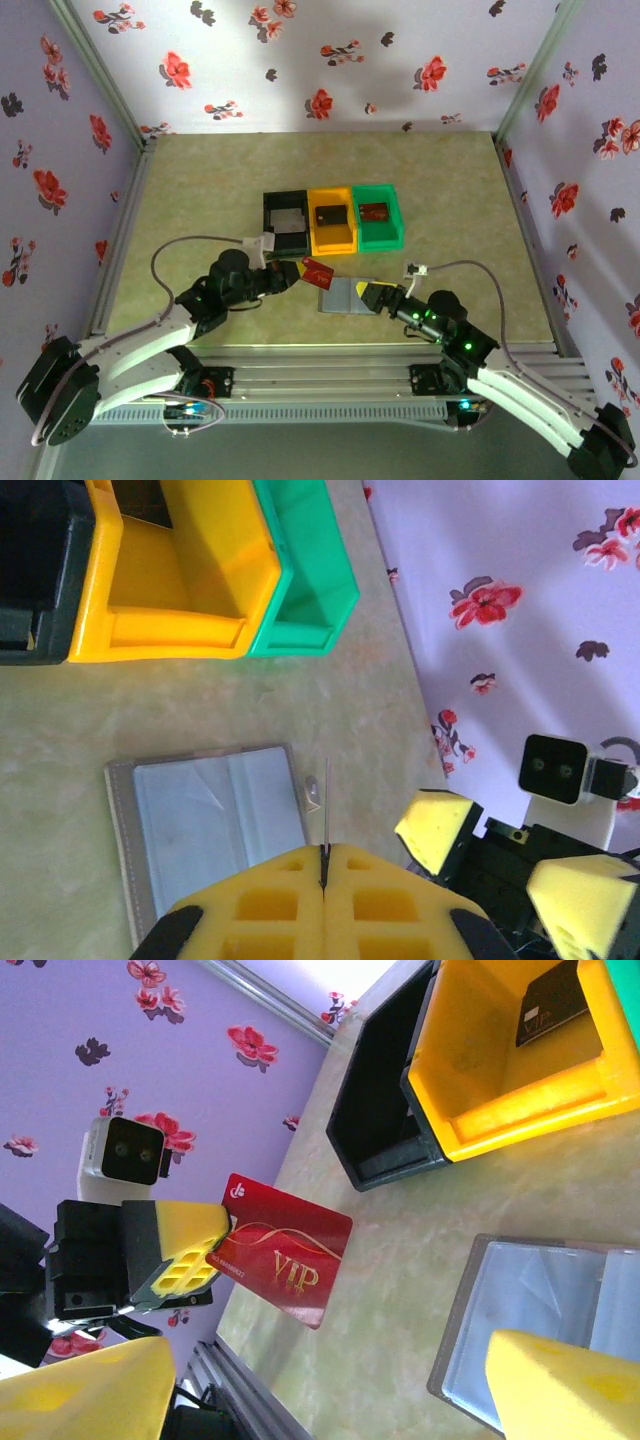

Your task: Take the credit cards out of the card holder

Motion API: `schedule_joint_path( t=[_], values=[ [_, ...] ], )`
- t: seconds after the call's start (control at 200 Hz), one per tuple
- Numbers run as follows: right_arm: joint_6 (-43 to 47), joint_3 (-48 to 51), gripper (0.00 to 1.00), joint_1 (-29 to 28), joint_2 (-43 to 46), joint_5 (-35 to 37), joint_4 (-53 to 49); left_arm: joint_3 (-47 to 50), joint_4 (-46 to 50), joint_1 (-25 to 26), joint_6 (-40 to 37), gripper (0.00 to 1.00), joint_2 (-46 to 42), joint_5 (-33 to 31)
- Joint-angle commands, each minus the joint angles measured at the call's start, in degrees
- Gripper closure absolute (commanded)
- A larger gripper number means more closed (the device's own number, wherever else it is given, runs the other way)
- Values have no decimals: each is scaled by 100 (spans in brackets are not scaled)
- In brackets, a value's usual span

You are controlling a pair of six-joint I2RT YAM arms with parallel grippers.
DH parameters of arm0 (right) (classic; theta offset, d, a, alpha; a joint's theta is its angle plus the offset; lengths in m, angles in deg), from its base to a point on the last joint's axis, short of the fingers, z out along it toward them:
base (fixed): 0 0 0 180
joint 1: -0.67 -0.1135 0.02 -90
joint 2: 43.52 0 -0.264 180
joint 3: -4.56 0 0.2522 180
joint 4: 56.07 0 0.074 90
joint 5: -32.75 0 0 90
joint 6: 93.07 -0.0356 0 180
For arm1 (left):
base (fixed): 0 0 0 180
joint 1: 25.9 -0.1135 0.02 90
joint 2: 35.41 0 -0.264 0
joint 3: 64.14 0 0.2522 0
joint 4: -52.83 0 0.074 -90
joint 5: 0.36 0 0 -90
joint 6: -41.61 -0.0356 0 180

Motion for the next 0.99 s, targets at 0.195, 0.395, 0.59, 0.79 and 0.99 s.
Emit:
schedule_joint_path(
  t=[0.195,0.395,0.59,0.79,0.99],
  values=[
    [-28,-75,33,43,-875,-125,1000,201,-992,361,416,100,103,-372],
    [-8,-247,41,40,-1907,-488,1823,257,-1339,609,521,100,275,-518],
    [78,-404,45,36,-2493,-713,2343,309,-1579,744,585,100,420,-583],
    [115,-405,48,34,-2655,-821,2652,349,-1746,817,630,100,514,-647],
    [168,-407,52,28,-2664,-867,2697,354,-1916,850,691,100,608,-647]
  ],
)
